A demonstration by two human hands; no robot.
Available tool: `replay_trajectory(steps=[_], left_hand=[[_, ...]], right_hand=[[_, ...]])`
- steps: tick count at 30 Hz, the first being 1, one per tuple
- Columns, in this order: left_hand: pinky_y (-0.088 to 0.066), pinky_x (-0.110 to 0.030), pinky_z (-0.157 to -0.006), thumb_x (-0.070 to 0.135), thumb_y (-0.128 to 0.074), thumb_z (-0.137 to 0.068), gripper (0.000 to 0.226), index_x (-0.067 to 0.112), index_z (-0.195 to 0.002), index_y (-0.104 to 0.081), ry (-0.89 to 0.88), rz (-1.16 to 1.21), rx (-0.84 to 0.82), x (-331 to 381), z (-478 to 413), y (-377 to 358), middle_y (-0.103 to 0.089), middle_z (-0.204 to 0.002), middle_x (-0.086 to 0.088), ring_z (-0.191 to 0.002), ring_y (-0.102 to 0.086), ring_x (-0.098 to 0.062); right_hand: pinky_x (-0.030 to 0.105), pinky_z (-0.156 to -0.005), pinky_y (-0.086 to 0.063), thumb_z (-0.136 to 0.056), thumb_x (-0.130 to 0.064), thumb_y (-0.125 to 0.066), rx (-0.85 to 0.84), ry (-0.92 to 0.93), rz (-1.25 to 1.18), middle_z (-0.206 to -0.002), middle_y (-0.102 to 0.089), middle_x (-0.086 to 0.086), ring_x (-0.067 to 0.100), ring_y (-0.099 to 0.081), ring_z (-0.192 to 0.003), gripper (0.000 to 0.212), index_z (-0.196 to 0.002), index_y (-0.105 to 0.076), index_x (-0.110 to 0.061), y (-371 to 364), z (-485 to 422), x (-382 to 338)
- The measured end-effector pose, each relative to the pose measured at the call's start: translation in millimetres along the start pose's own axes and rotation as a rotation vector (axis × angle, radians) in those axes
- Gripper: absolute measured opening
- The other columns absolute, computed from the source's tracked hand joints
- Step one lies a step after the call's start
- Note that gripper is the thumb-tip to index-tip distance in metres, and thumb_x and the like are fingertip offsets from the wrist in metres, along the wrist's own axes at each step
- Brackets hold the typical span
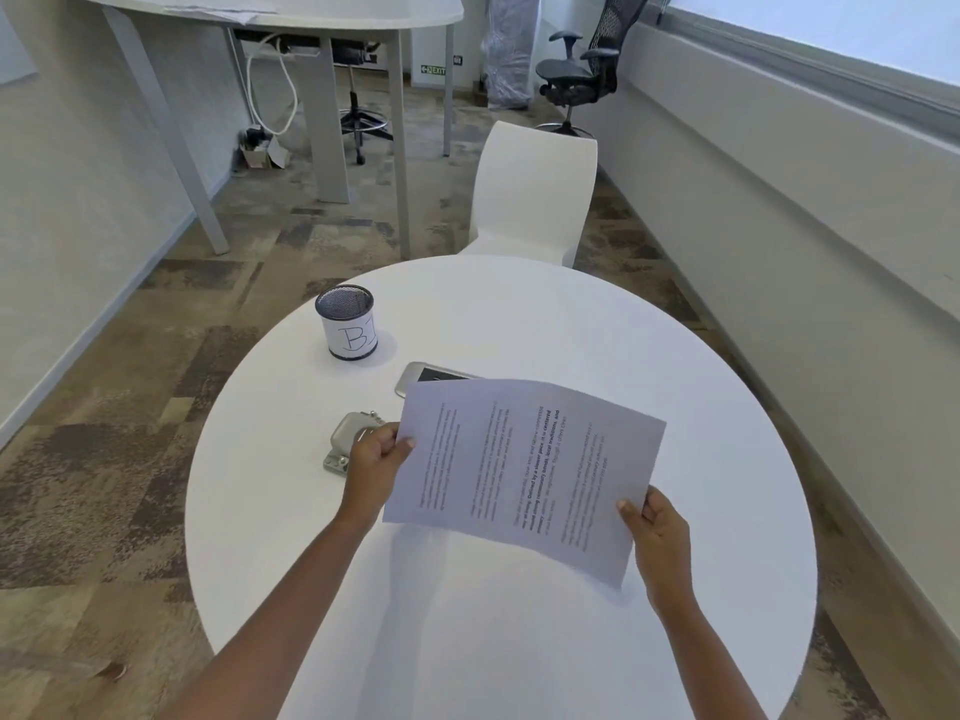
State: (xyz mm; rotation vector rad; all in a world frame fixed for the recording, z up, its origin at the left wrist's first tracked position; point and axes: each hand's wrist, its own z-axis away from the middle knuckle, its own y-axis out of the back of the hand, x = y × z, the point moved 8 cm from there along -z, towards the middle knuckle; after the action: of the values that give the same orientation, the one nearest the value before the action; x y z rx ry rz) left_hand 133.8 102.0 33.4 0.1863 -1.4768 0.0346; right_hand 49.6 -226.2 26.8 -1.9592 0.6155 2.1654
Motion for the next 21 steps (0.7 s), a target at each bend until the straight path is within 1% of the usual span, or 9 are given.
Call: replay_trajectory(steps=[1, 3, 5, 7, 11, 15, 16, 18, 21], left_hand=[[-0.045, -0.018, -0.065, -0.002, -0.05, -0.091, 0.017, -0.005, -0.103, -0.062, -0.006, 0.01, 0.016, -1, 1, 1, -0.065, -0.078, 0.006, -0.069, -0.058, -0.008], [-0.045, -0.019, -0.066, -0.003, -0.05, -0.091, 0.014, 0.001, -0.094, -0.063, -0.037, 0.034, 0.062, 4, 1, 4, -0.066, -0.069, 0.015, -0.071, -0.056, -0.011], [-0.046, -0.009, -0.063, -0.004, -0.051, -0.09, 0.024, 0.015, -0.08, -0.062, -0.08, 0.049, 0.098, 14, 1, 7, -0.066, -0.061, 0.024, -0.066, -0.057, 0.002], [-0.045, -0.002, -0.061, -0.001, -0.052, -0.09, 0.029, 0.024, -0.078, -0.061, -0.093, 0.086, 0.096, 19, 0, 7, -0.068, -0.064, 0.024, -0.063, -0.058, 0.009], [-0.049, -0.003, -0.06, 0.0, -0.056, -0.088, 0.014, 0.009, -0.096, -0.063, -0.065, 0.11, 0.032, 9, -3, 2, -0.07, -0.069, 0.021, -0.063, -0.063, 0.013], [-0.047, 0.0, -0.058, -0.003, -0.054, -0.089, 0.025, 0.011, -0.108, -0.061, -0.004, 0.114, -0.004, -7, 3, 0, -0.071, -0.065, 0.023, -0.061, -0.063, 0.013], [-0.047, 0.0, -0.057, -0.003, -0.054, -0.089, 0.027, 0.013, -0.11, -0.06, -0.008, 0.126, 0.006, -7, 5, 1, -0.071, -0.069, 0.021, -0.06, -0.063, 0.013], [-0.047, 0.0, -0.057, -0.002, -0.054, -0.089, 0.029, 0.014, -0.113, -0.059, -0.014, 0.138, 0.031, -6, 5, 3, -0.068, -0.081, 0.013, -0.061, -0.063, 0.014], [-0.047, 0.0, -0.059, -0.001, -0.055, -0.088, 0.028, 0.015, -0.11, -0.062, 0.005, 0.139, 0.012, -7, 6, 4, -0.069, -0.081, 0.015, -0.064, -0.064, 0.013]], right_hand=[[0.038, -0.077, -0.049, -0.089, 0.001, -0.05, 0.015, 0.003, -0.004, -0.093, -0.067, 0.012, 0.033, -0.062, -0.089, 0.022, -0.085, -0.06, -0.018, 1, 1, 1], [0.023, -0.07, -0.053, -0.089, 0.0, -0.051, 0.062, 0.029, -0.023, -0.092, -0.068, 0.008, 0.02, -0.065, -0.084, 0.025, -0.085, -0.061, -0.022, 4, 2, -4], [0.008, -0.062, -0.051, -0.089, 0.0, -0.051, 0.099, 0.058, -0.061, -0.091, -0.068, -0.001, -0.001, -0.065, -0.076, 0.024, -0.089, -0.061, -0.022, 5, 3, -12], [0.003, -0.06, -0.048, -0.089, -0.001, -0.051, 0.115, 0.086, -0.078, -0.091, -0.067, -0.008, -0.011, -0.063, -0.074, 0.025, -0.09, -0.06, -0.024, 6, 1, -18], [0.005, -0.063, -0.05, -0.088, -0.001, -0.054, 0.042, 0.049, -0.08, -0.095, -0.066, -0.007, -0.001, -0.065, -0.083, 0.024, -0.102, -0.057, -0.019, -1, -2, -11], [0.016, -0.071, -0.054, -0.087, 0.005, -0.052, 0.029, -0.002, -0.059, -0.098, -0.067, 0.005, 0.014, -0.063, -0.087, 0.025, -0.104, -0.059, -0.013, -2, 1, 0], [0.016, -0.072, -0.054, -0.087, 0.005, -0.051, 0.042, 0.002, -0.061, -0.098, -0.067, 0.005, 0.016, -0.063, -0.087, 0.025, -0.105, -0.06, -0.012, -1, 2, 0], [0.008, -0.068, -0.053, -0.088, 0.003, -0.051, 0.071, 0.017, -0.07, -0.097, -0.067, 0.003, 0.014, -0.063, -0.087, 0.025, -0.106, -0.06, -0.012, 1, 3, -1], [0.008, -0.066, -0.051, -0.087, 0.003, -0.052, 0.066, 0.01, -0.074, -0.098, -0.067, 0.003, 0.011, -0.063, -0.09, 0.028, -0.109, -0.059, -0.012, 0, 4, 1]])
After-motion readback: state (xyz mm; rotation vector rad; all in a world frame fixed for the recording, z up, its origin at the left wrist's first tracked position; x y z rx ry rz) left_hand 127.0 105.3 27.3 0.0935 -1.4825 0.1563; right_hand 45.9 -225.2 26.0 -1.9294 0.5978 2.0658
